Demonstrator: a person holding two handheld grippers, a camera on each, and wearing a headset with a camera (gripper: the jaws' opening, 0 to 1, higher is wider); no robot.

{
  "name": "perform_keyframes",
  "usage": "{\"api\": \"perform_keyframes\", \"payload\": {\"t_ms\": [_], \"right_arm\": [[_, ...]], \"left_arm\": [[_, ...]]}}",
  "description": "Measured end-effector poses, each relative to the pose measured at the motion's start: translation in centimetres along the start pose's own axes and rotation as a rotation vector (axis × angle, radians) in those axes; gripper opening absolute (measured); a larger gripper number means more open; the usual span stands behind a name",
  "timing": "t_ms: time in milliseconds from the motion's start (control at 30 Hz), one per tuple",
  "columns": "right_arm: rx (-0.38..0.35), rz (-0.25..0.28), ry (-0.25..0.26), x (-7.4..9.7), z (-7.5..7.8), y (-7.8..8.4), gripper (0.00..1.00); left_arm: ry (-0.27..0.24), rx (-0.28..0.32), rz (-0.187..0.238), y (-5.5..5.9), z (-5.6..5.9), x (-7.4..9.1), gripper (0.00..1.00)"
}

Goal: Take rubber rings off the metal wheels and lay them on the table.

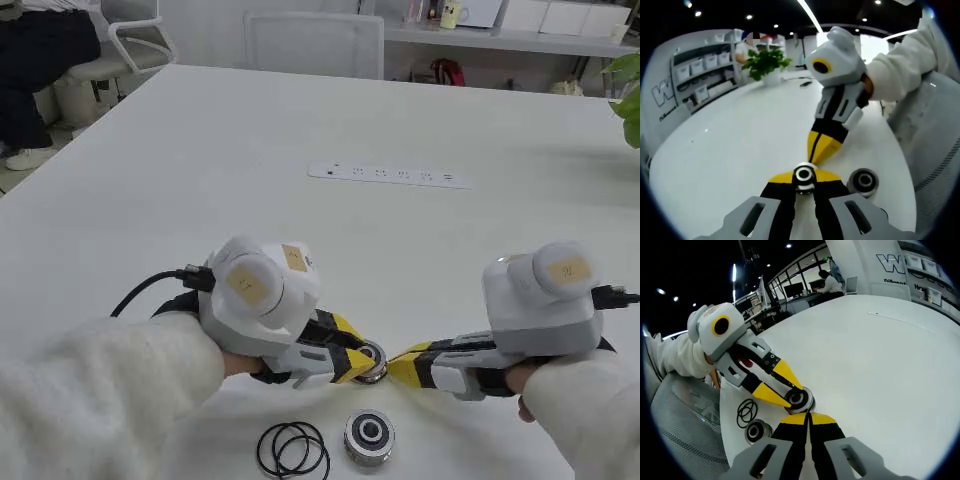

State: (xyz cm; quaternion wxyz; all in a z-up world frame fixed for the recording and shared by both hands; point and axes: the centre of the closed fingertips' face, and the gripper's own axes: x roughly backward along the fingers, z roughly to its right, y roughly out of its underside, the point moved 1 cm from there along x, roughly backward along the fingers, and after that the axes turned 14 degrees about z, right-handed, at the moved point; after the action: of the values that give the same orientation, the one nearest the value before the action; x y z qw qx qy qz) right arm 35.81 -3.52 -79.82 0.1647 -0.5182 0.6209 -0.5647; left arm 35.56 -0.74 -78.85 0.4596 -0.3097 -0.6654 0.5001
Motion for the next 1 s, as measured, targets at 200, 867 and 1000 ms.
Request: {"api": "perform_keyframes", "payload": {"t_ms": [200, 867, 1000], "right_arm": [[-0.105, 0.05, 0.001, 0.1, -0.2, -0.8, 0.0], [-0.211, 0.068, 0.009, 0.3, -1.3, -0.9, 0.0], [-0.195, 0.071, 0.008, 0.1, -1.4, -1.2, 0.0]], "left_arm": [[-0.003, -0.002, 0.01, 0.0, 0.0, 0.0, 0.14], [-0.019, -0.015, 0.014, -0.2, 0.3, -0.1, 0.14], [-0.022, -0.022, 0.011, -0.2, 0.1, -0.1, 0.14]]}}
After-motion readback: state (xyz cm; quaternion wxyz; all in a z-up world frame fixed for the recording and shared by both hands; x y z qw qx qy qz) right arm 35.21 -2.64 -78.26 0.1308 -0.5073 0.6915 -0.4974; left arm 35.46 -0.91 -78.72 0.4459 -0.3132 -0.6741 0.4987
